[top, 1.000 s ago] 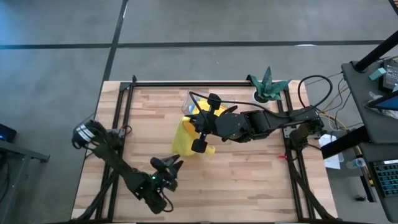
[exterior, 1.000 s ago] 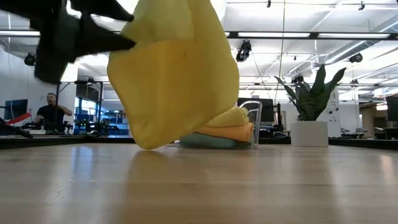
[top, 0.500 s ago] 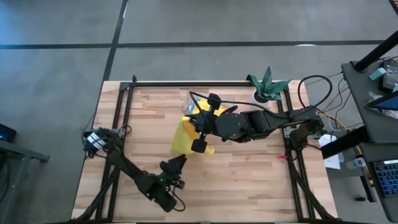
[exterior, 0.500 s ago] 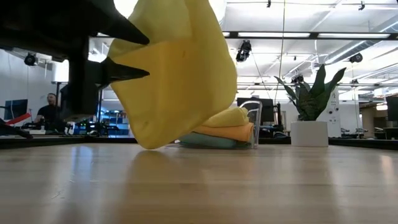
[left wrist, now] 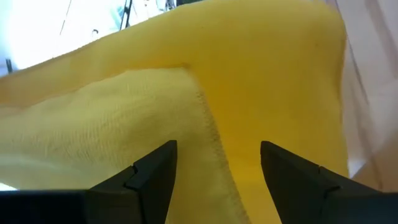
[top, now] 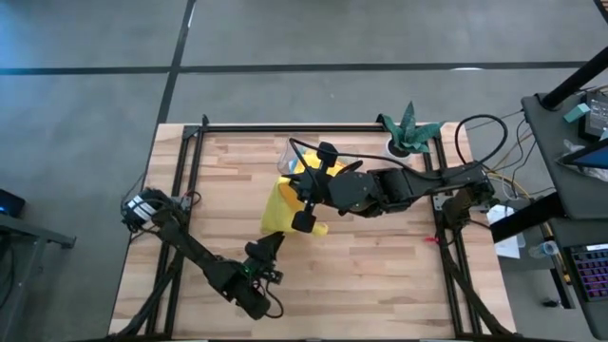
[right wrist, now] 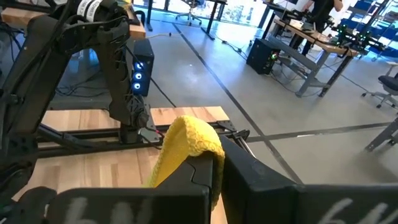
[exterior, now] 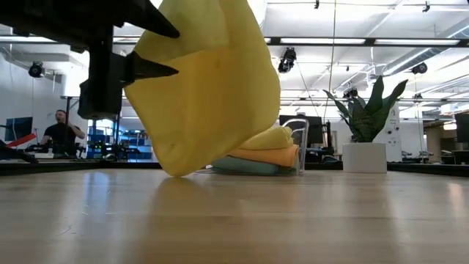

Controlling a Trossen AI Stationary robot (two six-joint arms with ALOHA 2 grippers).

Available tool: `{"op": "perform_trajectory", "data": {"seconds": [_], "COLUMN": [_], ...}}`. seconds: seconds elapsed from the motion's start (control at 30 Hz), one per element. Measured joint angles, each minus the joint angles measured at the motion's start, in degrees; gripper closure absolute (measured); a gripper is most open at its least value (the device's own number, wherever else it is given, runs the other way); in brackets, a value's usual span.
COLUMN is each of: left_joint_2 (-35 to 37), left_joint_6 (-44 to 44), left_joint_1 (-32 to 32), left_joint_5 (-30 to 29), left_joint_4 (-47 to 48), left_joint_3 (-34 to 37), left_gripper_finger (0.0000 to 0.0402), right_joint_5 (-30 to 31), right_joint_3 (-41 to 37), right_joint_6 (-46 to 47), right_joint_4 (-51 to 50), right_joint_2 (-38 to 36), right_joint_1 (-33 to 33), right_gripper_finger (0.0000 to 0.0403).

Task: Fold microfiber towels
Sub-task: Fold the yellow towel

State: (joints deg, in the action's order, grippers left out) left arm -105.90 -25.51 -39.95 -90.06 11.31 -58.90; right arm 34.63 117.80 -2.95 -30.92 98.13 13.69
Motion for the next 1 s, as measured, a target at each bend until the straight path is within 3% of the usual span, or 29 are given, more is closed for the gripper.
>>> {"op": "perform_trajectory", "data": {"seconds": [0.23, 1.0], "left_joint_2": [0.22, 3.97], "left_joint_6": [-7.89, -16.0], "left_joint_1": [0.88, 1.35], "left_joint_5": [0.02, 0.02], "left_joint_4": [-0.19, 0.13], "left_joint_3": [-0.03, -0.37], "left_gripper_finger": [0.0187, 0.0187], "right_joint_5": [0.0, -0.04], "right_joint_3": [0.0, -0.02], "right_joint_6": [-0.03, -0.01], "right_joint_4": [0.04, -0.59], "right_joint_2": [-0.11, -0.13], "right_joint_1": [-0.06, -0.24], "right_gripper_finger": [0.0394, 0.0394]}}
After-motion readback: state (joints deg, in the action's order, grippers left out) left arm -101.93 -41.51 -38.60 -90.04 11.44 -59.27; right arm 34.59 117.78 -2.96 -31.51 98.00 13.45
